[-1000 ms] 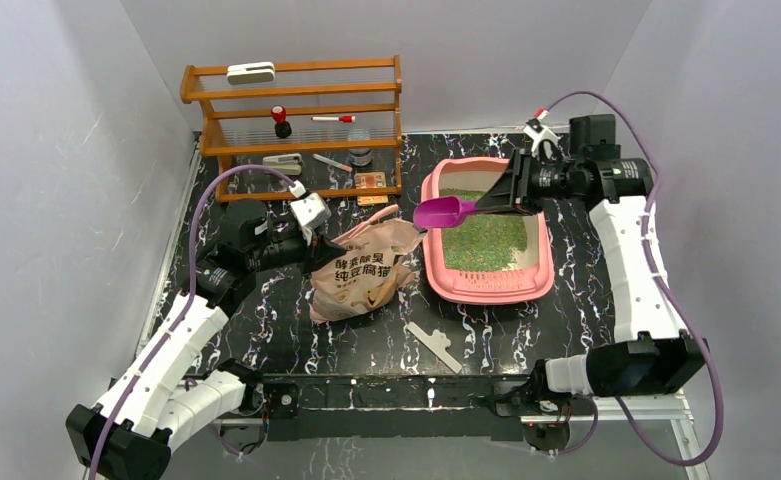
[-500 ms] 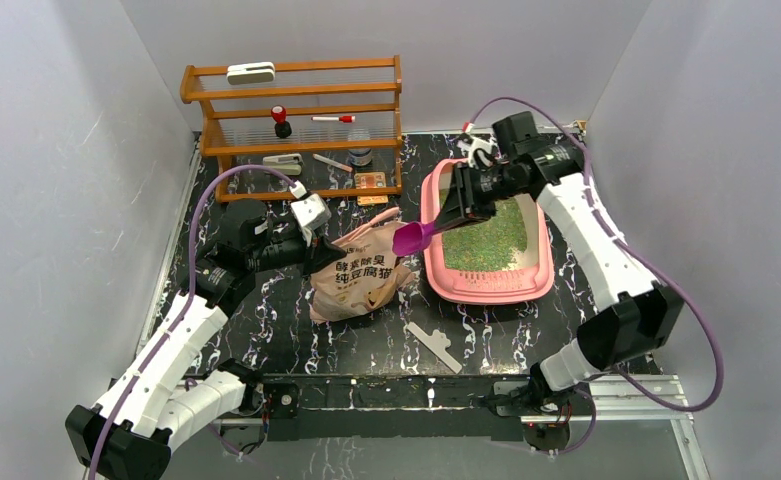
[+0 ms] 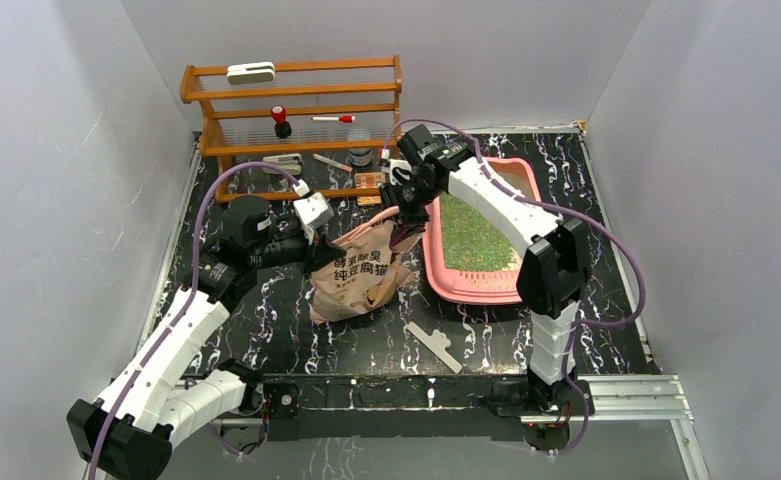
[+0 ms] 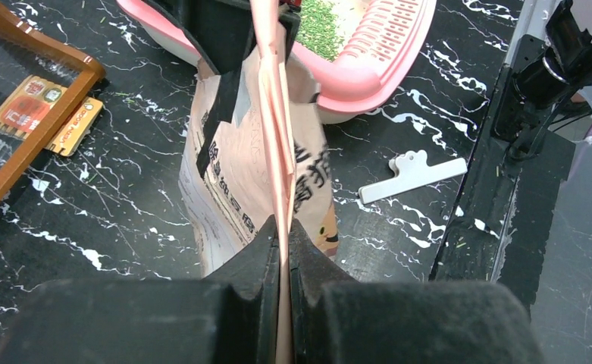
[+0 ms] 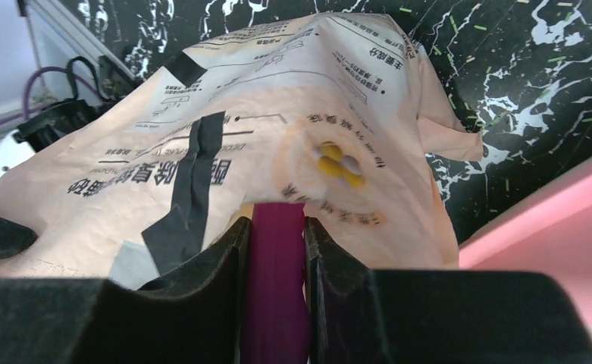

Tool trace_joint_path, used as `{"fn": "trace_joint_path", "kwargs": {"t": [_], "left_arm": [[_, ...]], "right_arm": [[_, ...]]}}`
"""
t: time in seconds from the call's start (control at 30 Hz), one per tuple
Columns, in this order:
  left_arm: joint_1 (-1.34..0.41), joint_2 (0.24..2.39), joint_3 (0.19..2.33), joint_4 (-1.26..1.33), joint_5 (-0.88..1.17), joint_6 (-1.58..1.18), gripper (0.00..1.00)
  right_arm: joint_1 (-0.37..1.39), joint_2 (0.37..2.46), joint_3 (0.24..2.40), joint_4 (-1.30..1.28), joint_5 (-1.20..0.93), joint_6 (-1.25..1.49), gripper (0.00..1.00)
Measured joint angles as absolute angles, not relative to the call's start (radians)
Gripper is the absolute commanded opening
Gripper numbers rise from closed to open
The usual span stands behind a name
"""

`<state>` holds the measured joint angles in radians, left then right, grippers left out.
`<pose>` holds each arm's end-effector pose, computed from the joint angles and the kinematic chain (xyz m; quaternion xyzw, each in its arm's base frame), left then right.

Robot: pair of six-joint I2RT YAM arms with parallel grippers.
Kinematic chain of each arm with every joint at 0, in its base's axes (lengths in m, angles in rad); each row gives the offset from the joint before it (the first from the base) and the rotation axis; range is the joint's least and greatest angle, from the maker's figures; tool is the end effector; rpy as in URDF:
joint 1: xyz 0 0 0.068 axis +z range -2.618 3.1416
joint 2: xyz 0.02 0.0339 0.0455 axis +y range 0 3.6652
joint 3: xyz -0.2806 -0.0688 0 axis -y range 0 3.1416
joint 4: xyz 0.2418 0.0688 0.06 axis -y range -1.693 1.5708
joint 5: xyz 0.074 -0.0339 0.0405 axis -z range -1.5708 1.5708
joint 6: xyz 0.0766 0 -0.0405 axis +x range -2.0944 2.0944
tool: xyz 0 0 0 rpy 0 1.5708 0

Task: Fill the litter box with clean litter
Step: 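Scoop the cat litter from the cat litter bag.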

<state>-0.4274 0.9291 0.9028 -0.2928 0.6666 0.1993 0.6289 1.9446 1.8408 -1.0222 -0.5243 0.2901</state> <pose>0.1831 -0.1354 0.3498 0.4184 0.6695 -0.3264 0.5198 0.3248 0.2837 0.2827 -0.2152 0.9189 0.3210 0.0788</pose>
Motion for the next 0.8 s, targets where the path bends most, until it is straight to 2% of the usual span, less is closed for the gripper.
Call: {"fn": "trace_joint_path", "kwargs": {"t": [0.4, 0.53, 0.8], "left_arm": [[-0.427, 0.944, 0.931, -0.325, 0.654, 0.228, 0.00], [-0.427, 0.944, 0.931, -0.325, 0.654, 0.228, 0.00], [-0.427, 0.950, 0.931, -0.323, 0.647, 0.226, 0.00]], "right_arm": [[0.667, 1.844, 1.995, -1.135, -0.210, 0.259, 0.00], [0.665, 1.857, 1.974, -1.138, -0.239, 0.234, 0.00], [0.640, 1.972, 1.954, -1.096, -0.442, 0.175, 0.00]]}}
